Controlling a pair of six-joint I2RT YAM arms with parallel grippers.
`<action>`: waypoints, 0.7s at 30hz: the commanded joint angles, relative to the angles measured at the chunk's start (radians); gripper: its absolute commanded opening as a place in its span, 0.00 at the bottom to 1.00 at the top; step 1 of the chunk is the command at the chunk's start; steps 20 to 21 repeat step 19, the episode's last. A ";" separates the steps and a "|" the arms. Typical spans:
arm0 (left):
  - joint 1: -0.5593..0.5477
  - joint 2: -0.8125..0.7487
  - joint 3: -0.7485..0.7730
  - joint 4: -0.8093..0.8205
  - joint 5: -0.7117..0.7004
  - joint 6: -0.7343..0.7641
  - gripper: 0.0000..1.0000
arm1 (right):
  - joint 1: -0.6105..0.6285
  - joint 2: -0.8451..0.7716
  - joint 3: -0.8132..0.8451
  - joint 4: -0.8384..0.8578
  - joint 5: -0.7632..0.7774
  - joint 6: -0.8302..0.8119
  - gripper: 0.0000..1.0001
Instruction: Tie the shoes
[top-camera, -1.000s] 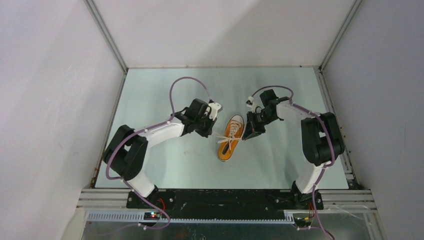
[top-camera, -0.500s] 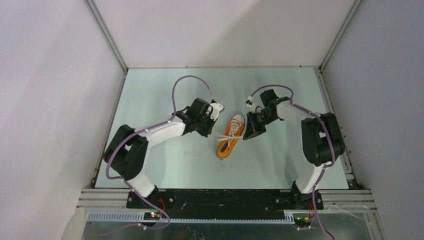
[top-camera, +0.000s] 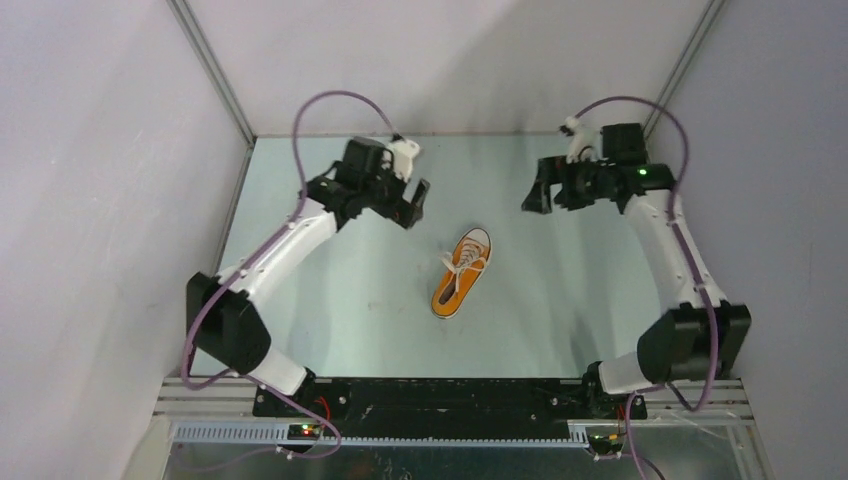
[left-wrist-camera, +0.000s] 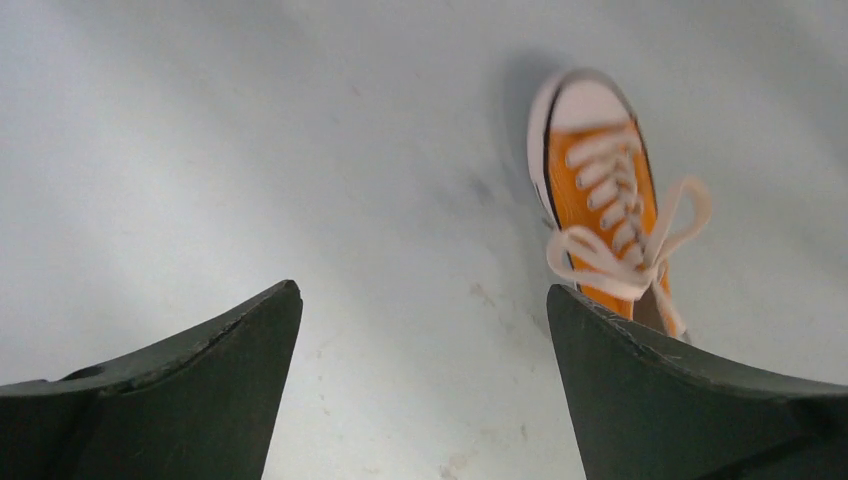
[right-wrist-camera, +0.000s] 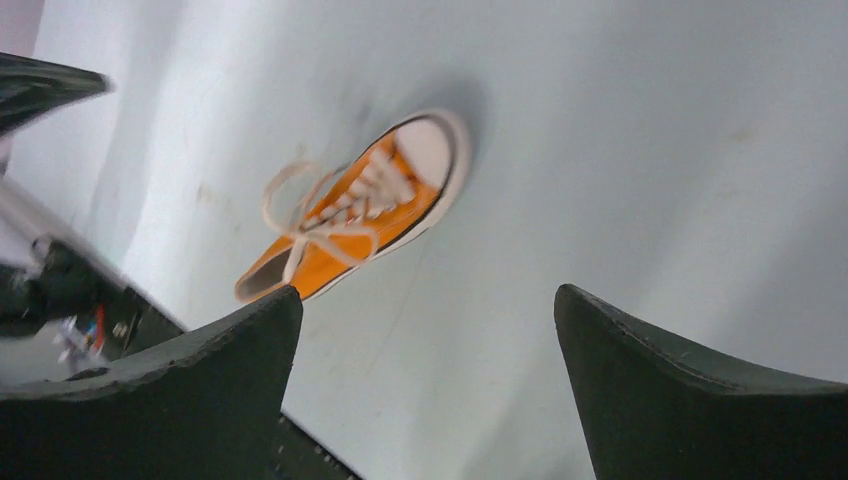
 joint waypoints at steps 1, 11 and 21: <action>0.062 -0.109 0.125 -0.032 -0.065 -0.140 1.00 | -0.059 -0.111 0.074 0.014 0.138 0.050 0.99; 0.070 -0.190 0.031 -0.094 -0.056 -0.206 1.00 | -0.066 -0.283 0.040 0.073 0.498 0.142 1.00; 0.080 -0.258 -0.037 -0.114 -0.098 -0.180 1.00 | -0.074 -0.344 -0.019 0.065 0.517 0.122 1.00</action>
